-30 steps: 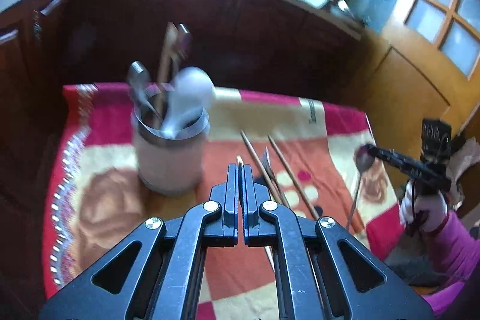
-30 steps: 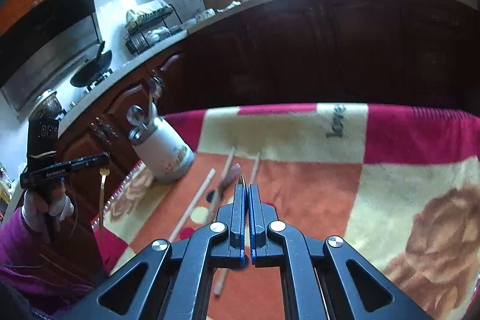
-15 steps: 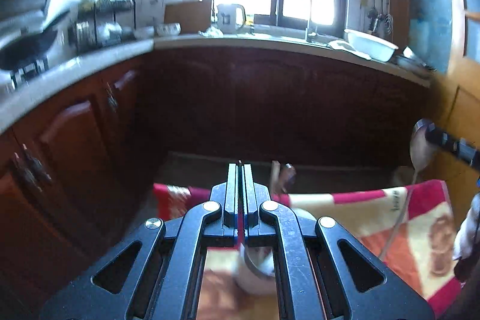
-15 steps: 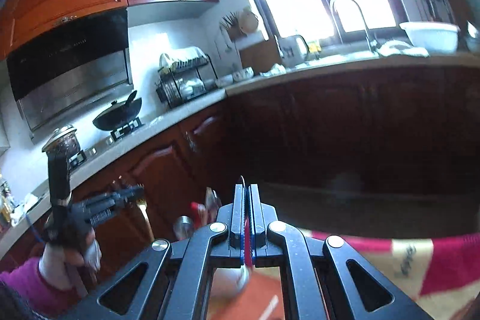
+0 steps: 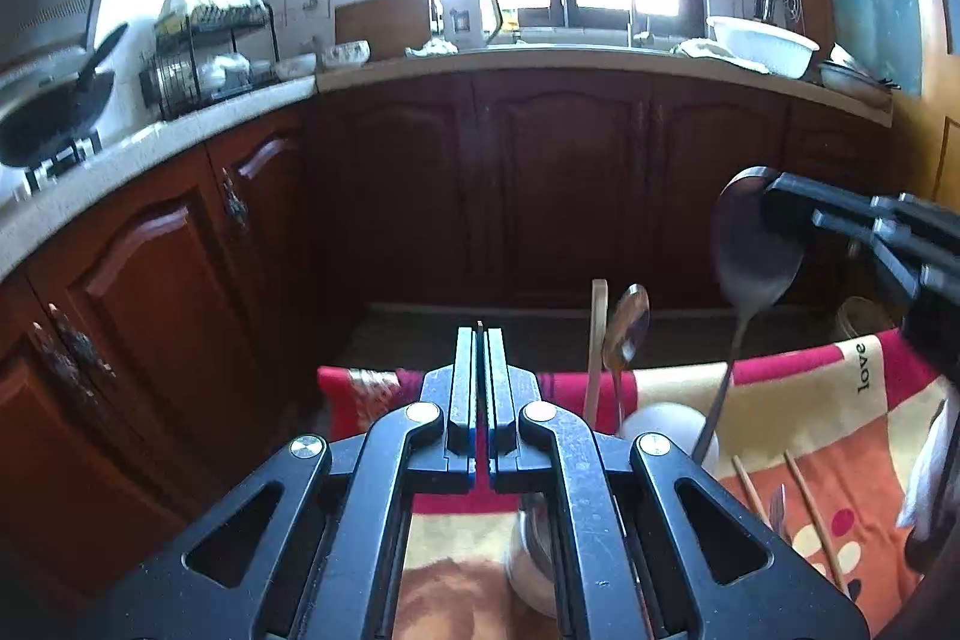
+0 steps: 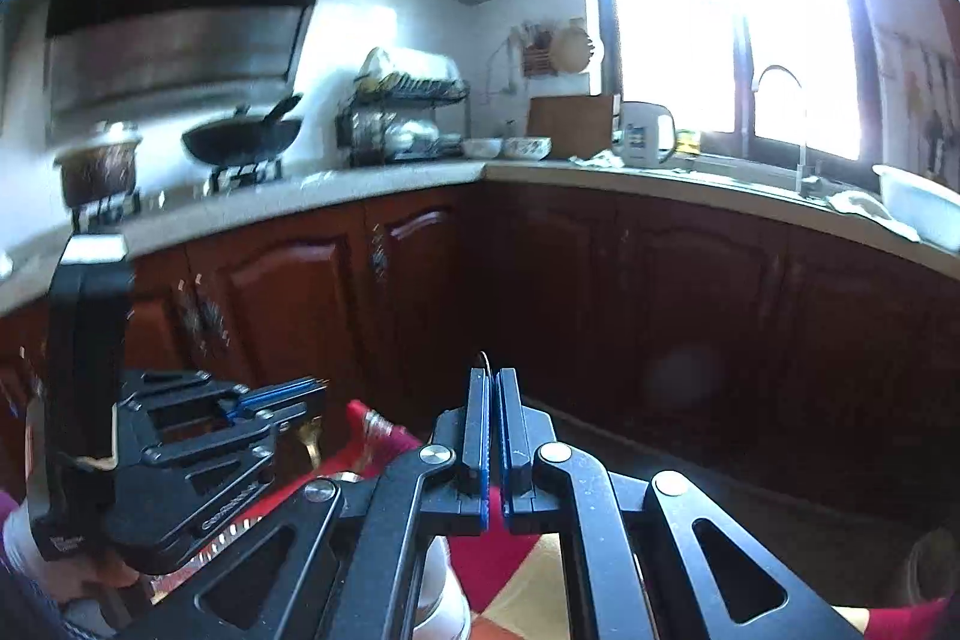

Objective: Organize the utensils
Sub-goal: 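Lift the spoon and gold fork and carry both over the white jar, then open both tools to drop spoon and fork into the jar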

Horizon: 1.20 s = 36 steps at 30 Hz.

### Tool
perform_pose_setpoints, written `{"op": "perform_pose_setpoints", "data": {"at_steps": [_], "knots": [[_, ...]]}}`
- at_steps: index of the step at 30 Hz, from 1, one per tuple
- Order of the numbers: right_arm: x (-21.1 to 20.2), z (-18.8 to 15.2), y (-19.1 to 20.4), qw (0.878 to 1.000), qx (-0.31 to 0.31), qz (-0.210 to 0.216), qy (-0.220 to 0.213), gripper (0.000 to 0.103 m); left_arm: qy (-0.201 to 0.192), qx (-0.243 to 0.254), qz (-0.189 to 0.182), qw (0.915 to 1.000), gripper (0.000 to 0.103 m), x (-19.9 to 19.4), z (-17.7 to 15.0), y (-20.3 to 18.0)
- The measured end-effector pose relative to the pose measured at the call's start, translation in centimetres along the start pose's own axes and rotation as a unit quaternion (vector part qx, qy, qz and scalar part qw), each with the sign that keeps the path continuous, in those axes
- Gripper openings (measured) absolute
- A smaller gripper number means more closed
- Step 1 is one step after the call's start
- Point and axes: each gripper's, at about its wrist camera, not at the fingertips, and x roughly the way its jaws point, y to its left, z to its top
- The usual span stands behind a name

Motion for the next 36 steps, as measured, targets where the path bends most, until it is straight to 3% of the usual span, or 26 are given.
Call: {"op": "perform_pose_setpoints", "data": {"at_steps": [6, 12, 13, 14, 16, 18, 23, 26, 31, 34, 36], "knots": [[2.2, -3.4, 1.2, 0.998, -0.009, 0.029, 0.053, 0.002, 0.01, 0.007, -0.011, 0.9999, 0.001, 0.1, -1.2, -1.1], [2.0, -4.3, -1.2, 0.993, 0.062, 0.068, 0.075, 0.003, 0.04, -0.02, -0.029, 0.9986, 0.001, 0.3, -1.9, -0.8], [1.6, -4.3, -2.0, 0.99, 0.083, 0.078, 0.081, 0.009, 0.045, -0.029, -0.032, 0.998, 0.002, 0.2, -1.9, -0.6], [1.1, -4.5, -2.4, 0.989, 0.097, 0.082, 0.081, 0.02, 0.049, -0.039, -0.038, 0.9973, 0.005, 0.1, -1.9, -0.4], [-0.1, -4.7, -3.1, 0.986, 0.118, 0.087, 0.075, 0.028, 0.053, -0.054, -0.045, 0.9961, 0.016, -0.4, -2.0, -0.2], [-1.4, -5.1, -3.6, 0.985, 0.129, 0.088, 0.073, 0.028, 0.052, -0.063, -0.049, 0.9954, 0.04, -1.1, -2.0, -0.1], [-5.6, -7.0, -4.5, 0.984, 0.14, 0.074, 0.076, 0.028, 0.047, -0.074, -0.057, 0.9946, 0.051, -3.5, -1.8, 0.0], [-9.4, -8.7, -6.3, 0.983, 0.159, 0.059, 0.075, 0.028, 0.052, -0.08, -0.071, 0.9929, 0.051, -5.1, -2.2, -0.3], [-15.9, -11.4, -9.9, 0.984, 0.154, -0.022, 0.09, 0.036, 0.065, -0.069, -0.108, 0.9896, 0.054, -7.3, -3.9, -2.7], [-16.4, -13.9, -11.3, 0.976, 0.169, -0.049, 0.129, 0.036, 0.093, -0.063, -0.136, 0.9843, 0.054, -6.7, -5.6, -5.6], [-15.6, -15.4, -11.7, 0.971, 0.181, -0.046, 0.15, 0.036, 0.117, -0.056, -0.147, 0.9806, 0.054, -5.9, -6.6, -7.6]]}}
